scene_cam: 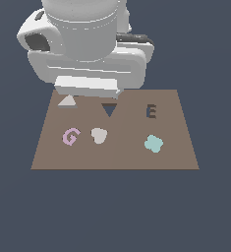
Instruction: Insert a designated object into the corresponding slot on a board.
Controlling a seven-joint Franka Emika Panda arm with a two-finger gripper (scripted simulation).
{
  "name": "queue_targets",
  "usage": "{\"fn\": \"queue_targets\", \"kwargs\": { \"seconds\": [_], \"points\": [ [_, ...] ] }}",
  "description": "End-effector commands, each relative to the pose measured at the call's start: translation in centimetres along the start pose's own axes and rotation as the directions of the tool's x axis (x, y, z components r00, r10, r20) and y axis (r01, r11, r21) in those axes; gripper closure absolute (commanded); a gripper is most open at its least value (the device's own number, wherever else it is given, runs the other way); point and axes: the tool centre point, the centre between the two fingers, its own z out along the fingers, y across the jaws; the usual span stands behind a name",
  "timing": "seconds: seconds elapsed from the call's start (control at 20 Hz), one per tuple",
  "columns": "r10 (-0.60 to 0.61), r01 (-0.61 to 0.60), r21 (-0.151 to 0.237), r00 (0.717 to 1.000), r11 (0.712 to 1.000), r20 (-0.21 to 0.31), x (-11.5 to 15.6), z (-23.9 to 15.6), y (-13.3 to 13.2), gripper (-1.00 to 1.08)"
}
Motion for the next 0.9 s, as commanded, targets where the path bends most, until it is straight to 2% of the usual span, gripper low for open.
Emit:
{"fn": "queue_targets", "kwargs": {
  "seconds": [0.0, 0.4, 0.85],
  "points": [
    [0.0, 0.0, 0.0, 1.0, 1.0, 0.0, 0.0, 0.0, 0.0, -0.92],
    [-0.031, 0.031, 0.002, 1.0, 1.0, 0.0, -0.6, 0.7, 0.6, -0.92],
    [-0.138, 0.138, 0.008, 0.99, 0.99, -0.002, -2.4, 3.0, 2.7, -0.92]
  ]
}}
